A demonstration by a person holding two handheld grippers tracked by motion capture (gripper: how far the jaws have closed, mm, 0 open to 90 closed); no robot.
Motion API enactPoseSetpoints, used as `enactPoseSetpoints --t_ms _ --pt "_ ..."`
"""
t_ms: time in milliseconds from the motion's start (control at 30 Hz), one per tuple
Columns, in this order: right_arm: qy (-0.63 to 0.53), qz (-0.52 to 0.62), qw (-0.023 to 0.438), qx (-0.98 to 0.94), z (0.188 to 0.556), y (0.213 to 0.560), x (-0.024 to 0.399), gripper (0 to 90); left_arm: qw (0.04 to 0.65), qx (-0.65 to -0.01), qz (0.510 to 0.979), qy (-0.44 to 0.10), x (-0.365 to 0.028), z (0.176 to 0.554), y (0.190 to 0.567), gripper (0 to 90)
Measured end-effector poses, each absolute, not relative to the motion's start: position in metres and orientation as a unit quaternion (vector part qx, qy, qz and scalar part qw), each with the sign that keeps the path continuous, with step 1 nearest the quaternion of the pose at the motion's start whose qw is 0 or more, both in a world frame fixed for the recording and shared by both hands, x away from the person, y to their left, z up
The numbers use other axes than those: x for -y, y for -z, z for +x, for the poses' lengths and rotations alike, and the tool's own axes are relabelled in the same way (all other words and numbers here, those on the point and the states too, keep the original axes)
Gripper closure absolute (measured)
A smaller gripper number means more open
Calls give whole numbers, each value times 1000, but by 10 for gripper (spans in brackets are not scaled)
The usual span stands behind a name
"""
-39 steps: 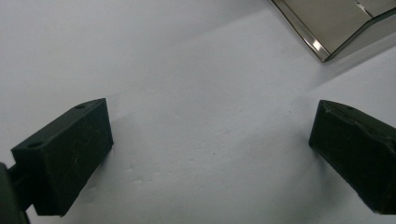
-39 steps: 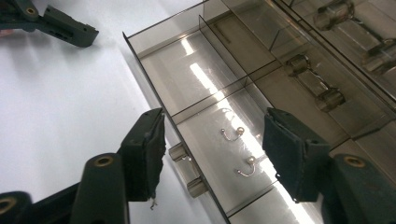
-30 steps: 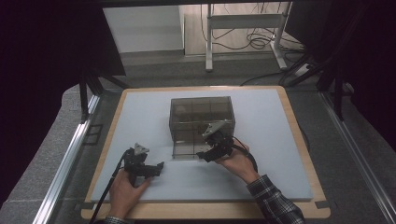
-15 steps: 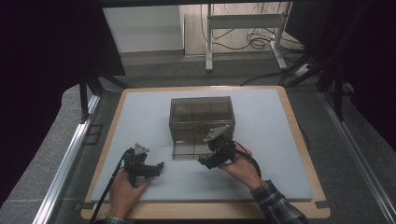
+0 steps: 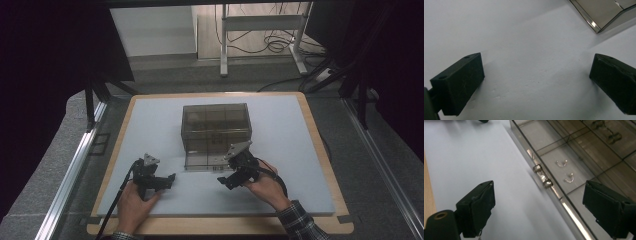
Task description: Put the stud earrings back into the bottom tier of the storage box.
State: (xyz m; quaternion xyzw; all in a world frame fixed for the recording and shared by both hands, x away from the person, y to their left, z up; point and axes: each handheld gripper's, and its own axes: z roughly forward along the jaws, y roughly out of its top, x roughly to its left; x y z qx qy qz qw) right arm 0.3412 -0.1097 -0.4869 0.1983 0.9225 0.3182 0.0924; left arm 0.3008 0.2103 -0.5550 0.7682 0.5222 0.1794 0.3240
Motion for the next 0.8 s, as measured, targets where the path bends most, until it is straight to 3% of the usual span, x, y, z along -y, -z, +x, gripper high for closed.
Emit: enactPoseSetpoints --t_ms 800 --pt "-325 215 102 -915 322 515 150 64 322 -521 770 -179 -211 301 555 0"
